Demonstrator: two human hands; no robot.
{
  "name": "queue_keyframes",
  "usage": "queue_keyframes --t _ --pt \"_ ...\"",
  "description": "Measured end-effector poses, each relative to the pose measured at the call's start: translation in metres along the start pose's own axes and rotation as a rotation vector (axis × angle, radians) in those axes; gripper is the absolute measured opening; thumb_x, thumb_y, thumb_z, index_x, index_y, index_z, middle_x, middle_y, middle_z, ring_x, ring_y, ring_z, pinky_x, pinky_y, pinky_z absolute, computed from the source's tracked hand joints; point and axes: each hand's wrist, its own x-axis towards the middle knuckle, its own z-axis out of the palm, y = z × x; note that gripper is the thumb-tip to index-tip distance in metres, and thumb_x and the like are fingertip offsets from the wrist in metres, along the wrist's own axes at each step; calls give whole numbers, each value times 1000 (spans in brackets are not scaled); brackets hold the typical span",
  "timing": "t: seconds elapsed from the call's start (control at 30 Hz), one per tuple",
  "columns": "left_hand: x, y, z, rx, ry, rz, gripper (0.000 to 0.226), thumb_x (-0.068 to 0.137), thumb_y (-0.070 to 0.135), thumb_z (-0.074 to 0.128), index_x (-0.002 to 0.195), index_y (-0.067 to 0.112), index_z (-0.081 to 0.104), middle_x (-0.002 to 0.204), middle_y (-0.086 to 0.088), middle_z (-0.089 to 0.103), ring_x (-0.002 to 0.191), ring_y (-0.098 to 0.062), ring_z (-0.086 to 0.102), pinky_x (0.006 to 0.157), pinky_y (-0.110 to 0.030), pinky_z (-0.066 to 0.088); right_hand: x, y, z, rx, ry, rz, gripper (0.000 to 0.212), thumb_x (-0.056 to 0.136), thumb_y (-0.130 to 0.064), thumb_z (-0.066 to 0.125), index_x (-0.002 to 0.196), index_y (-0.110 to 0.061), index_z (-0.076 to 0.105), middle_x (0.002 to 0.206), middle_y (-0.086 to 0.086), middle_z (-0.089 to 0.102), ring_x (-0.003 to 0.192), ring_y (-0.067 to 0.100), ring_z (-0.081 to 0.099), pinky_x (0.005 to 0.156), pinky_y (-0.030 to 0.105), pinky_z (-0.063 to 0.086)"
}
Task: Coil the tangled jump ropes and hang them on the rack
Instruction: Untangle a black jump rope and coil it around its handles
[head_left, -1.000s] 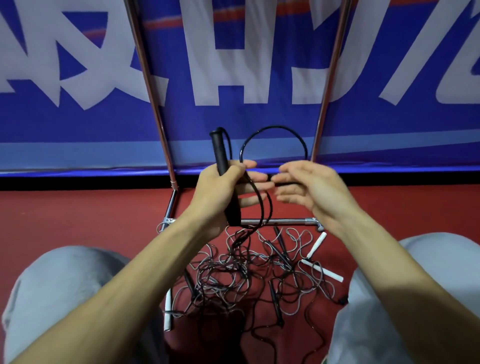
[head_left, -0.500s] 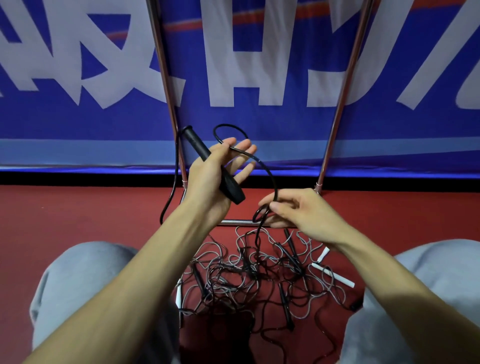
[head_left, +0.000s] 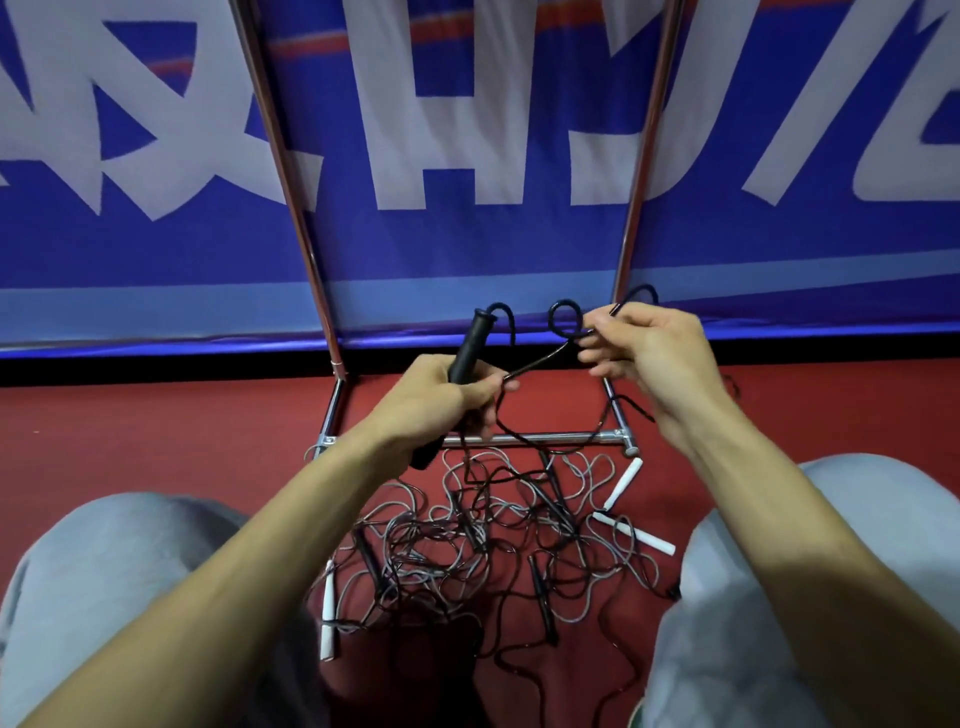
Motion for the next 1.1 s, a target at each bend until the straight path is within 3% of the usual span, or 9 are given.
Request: queue_keyframes --t 0.1,0.3,0.53,0.63,0.8,0.87,0.97,1.03,1.1 --pt "3 -8 -6 437 68 41 16 94 14 57 86 13 71 66 -6 66 53 -12 61 54 -19 47 6 -2 -10 208 119 73 21 96 -11 52 78 -6 61 67 7 61 54 13 61 53 20 52" --pt "3 -8 -10 607 42 17 12 94 15 58 88 13 68 79 -5 71 69 -17 70 67 -25 53 12 2 -15 630 245 122 21 95 -12 56 78 0 59 59 8 58 55 19 66 59 23 55" --pt "-7 9 -12 -87 -153 -127 10 97 2 50 94 -3 58 67 -12 63 58 -30 67 56 -34 55 15 3 -14 852 187 339 21 100 -10 45 86 3 55 84 19 62 57 24 70 53 27 57" --pt "-12 20 -7 -206 -91 -13 9 98 1 47 97 -1 56 72 -13 64 60 -29 69 58 -37 57 9 4 -8 657 37 326 23 99 -11 43 99 6 58 90 20 68 71 28 72 67 31 60" --pt "-13 28 -2 -449 23 120 11 100 2 43 100 3 54 78 -11 70 77 -28 73 64 -37 61 -12 10 15 -108 -278 219 21 95 -1 44 97 -7 65 94 13 70 75 23 69 79 34 56" --pt "-12 29 -1 -597 58 117 7 99 2 44 103 3 51 81 -12 71 81 -29 73 64 -36 61 -16 15 24 -200 -424 191 32 90 11 42 94 -11 65 92 9 70 78 17 68 80 30 56" --pt "-10 30 -1 -779 86 99 3 99 4 46 98 6 49 89 -15 73 90 -32 72 73 -41 61 -20 22 34 -334 -624 32 44 82 20 45 107 -9 65 105 3 68 97 8 63 90 22 49" --pt "-9 29 -4 -882 87 99 3 99 7 48 95 6 48 93 -14 74 94 -31 71 79 -43 59 -21 29 39 -425 -679 -109 39 83 14 54 114 -9 64 112 -4 65 105 1 58 94 12 43" --pt "-8 29 -10 -1002 90 111 3 99 7 46 102 6 46 94 -13 74 97 -29 71 80 -43 59 -22 35 42 -449 -606 -186 32 86 -1 63 113 -17 65 119 -8 63 110 -3 55 90 12 43"
